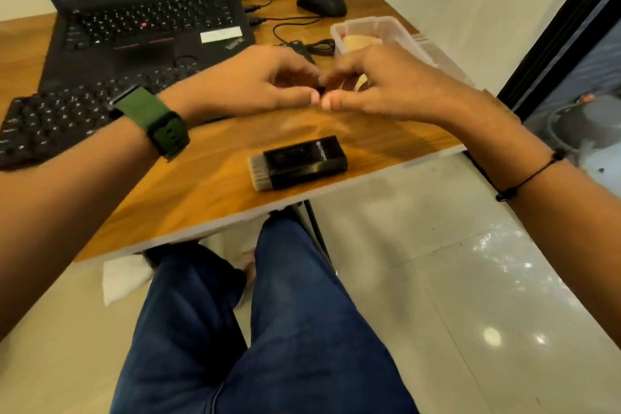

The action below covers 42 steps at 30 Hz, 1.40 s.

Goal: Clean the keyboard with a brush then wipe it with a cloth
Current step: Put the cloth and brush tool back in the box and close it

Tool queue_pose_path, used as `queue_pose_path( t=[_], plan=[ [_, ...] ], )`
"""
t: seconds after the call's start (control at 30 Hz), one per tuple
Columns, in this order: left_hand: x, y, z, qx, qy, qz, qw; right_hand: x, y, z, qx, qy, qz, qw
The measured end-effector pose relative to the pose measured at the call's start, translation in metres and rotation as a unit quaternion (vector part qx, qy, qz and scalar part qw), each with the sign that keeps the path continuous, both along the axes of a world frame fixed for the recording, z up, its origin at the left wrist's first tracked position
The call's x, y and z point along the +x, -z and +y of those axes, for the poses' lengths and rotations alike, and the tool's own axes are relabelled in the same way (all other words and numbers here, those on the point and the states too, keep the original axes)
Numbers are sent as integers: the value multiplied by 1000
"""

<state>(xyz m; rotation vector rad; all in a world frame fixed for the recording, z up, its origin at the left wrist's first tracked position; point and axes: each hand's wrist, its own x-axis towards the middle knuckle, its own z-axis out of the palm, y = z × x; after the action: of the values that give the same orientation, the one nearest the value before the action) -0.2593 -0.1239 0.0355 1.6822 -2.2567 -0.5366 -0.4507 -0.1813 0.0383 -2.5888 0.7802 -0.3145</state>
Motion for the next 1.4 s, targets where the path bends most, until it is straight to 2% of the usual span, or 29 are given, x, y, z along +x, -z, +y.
queue_pose_path(
  t=[0.1, 0.23, 0.37, 0.47, 0.6, 0.7, 0.83, 0.93, 1.0, 1.07, 1.4],
  plan=[
    [2, 16, 34, 62, -19, -41, 997, 0, 13, 16, 22, -30, 78, 996],
    [1, 34, 56, 63, -15, -116, 991, 2, 26, 33, 14, -60, 132, 989],
    [-5, 42, 62, 23, -20, -152, 988, 11, 37, 40, -54, -70, 120, 989],
    [-5, 41, 61, 16, -31, -132, 991, 16, 40, 43, -69, -67, 101, 990],
    [2, 29, 63, 0, -42, -41, 998, 17, 38, 49, -17, -38, 56, 998],
    [10, 18, 68, 11, -66, 140, 988, 20, 32, 52, 88, -4, -30, 996],
    [15, 15, 72, 13, -70, 388, 919, 33, 25, 57, 262, 21, -127, 956],
    [19, 16, 67, -6, -89, 498, 863, 46, 16, 61, 399, 21, -219, 890],
    [22, 13, 64, -25, -105, 510, 853, 53, 10, 60, 467, 29, -271, 841],
    [28, 8, 60, -43, -117, 500, 857, 61, 6, 57, 492, 38, -305, 815],
    [49, 4, 55, -54, -111, 477, 870, 92, 5, 58, 441, 95, -340, 825]
  ],
)
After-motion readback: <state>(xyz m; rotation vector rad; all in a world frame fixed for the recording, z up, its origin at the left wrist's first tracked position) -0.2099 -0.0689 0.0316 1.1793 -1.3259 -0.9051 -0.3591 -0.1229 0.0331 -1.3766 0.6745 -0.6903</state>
